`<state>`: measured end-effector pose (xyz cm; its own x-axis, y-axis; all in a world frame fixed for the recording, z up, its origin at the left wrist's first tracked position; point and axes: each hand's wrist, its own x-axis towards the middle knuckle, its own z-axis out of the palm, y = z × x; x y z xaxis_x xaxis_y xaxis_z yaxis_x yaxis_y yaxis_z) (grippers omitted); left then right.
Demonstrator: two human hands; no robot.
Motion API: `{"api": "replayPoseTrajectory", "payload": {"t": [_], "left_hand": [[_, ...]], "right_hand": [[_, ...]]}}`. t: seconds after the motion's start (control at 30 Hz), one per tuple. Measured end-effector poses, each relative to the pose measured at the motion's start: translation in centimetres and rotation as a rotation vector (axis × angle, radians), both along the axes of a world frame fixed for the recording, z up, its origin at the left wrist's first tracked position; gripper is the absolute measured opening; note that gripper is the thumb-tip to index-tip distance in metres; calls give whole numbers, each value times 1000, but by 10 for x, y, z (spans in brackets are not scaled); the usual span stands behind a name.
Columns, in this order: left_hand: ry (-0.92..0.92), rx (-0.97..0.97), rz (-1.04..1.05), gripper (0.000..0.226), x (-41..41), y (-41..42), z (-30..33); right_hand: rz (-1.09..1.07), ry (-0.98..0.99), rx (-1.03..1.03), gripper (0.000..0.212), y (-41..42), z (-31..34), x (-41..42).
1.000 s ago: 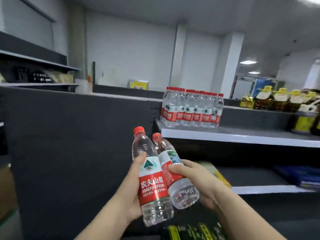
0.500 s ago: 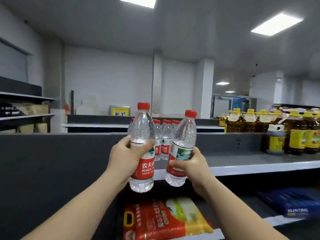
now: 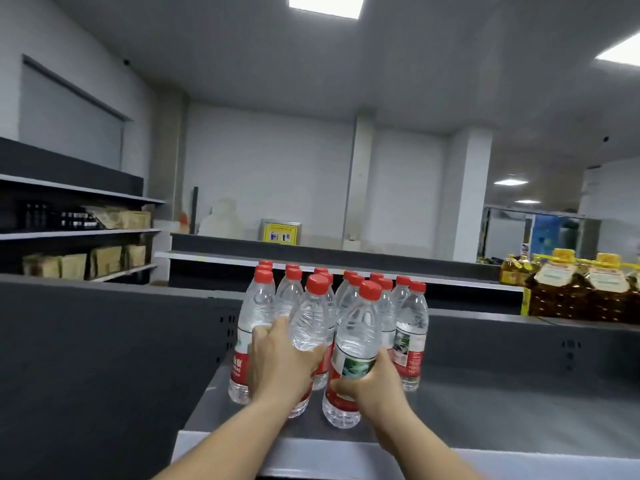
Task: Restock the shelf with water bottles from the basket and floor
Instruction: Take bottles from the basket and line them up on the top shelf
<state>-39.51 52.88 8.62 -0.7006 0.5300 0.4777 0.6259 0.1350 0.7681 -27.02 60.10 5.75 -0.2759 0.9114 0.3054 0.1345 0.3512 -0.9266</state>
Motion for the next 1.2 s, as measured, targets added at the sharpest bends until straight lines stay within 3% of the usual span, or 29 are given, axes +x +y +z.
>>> {"api": "replayPoseTrajectory", "payload": {"t": [0.2, 0.47, 0.9, 1.2], "left_hand": [[51, -111, 121, 64, -6, 27, -12], [34, -89, 143, 51, -4, 36, -13], [-36, -177, 142, 70, -19, 30, -39], [59, -150, 107, 39, -28, 29, -43]], "right_hand": [[-40, -130, 37, 55, 28, -10, -23], [-90, -239, 74, 58, 38, -8, -40], [-81, -238, 50, 53, 38, -12, -44], [-86, -281, 24, 56, 39, -18, -50]]}}
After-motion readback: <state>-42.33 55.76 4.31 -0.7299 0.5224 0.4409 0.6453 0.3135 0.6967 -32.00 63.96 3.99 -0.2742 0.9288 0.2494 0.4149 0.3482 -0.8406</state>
